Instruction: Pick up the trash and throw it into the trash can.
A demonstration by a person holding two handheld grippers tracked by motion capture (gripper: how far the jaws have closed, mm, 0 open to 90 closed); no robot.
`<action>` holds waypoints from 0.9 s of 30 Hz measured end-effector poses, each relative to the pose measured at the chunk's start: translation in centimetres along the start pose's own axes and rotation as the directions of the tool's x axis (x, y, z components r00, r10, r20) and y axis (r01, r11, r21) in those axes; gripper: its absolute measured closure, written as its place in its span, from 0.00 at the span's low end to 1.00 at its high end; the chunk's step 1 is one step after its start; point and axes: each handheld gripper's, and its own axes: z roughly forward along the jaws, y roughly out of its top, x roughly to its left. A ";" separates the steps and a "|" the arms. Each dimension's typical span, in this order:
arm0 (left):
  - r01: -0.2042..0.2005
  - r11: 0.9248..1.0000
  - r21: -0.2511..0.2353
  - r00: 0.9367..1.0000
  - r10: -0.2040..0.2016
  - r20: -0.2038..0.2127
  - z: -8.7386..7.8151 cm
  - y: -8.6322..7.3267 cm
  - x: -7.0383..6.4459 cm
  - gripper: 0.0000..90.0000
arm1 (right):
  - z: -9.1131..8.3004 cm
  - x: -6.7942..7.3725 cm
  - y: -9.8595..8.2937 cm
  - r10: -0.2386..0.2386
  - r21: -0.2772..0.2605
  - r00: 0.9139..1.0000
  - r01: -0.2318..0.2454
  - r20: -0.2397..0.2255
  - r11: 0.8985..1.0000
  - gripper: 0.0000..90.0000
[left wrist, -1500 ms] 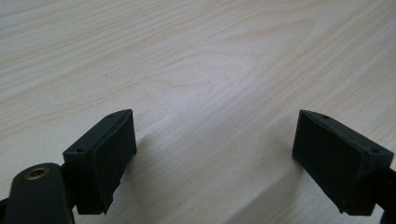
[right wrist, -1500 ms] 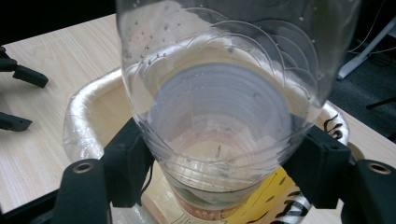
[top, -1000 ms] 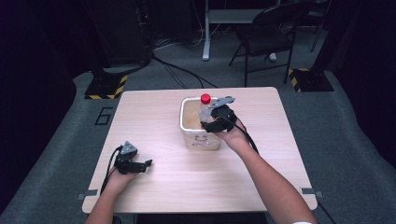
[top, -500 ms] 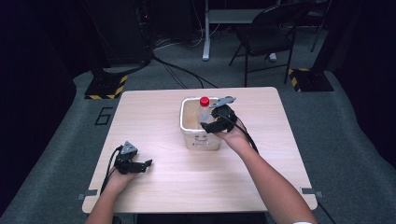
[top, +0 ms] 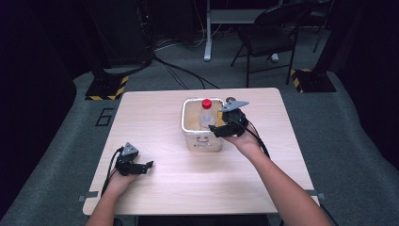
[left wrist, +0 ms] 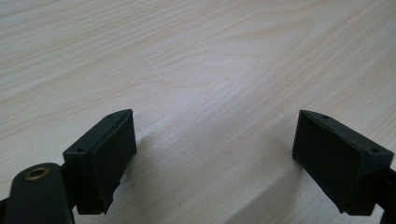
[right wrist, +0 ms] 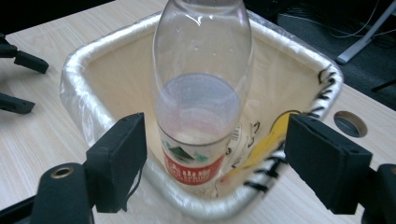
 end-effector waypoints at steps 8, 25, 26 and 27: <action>0.000 1.000 0.000 1.000 0.000 -0.001 0.0 0.0 0.0 0.15 | -1.7 -0.6 -1.3 0.012 -0.012 1.000 -0.012 0.014 1.000 0.23; 0.002 1.000 0.000 1.000 -0.002 -0.001 0.0 0.0 0.0 0.15 | -5.1 -2.1 -5.3 0.045 -0.027 0.998 -0.043 0.051 0.999 0.24; 0.002 1.000 0.000 1.000 -0.002 -0.001 0.0 0.0 0.0 0.15 | -5.2 -2.2 -5.5 0.044 -0.027 0.998 -0.043 0.053 0.999 0.24; 0.002 1.000 0.000 1.000 -0.002 -0.001 0.0 0.0 0.0 0.15 | -5.3 -2.2 -5.8 0.045 -0.028 0.997 -0.044 0.057 0.999 0.24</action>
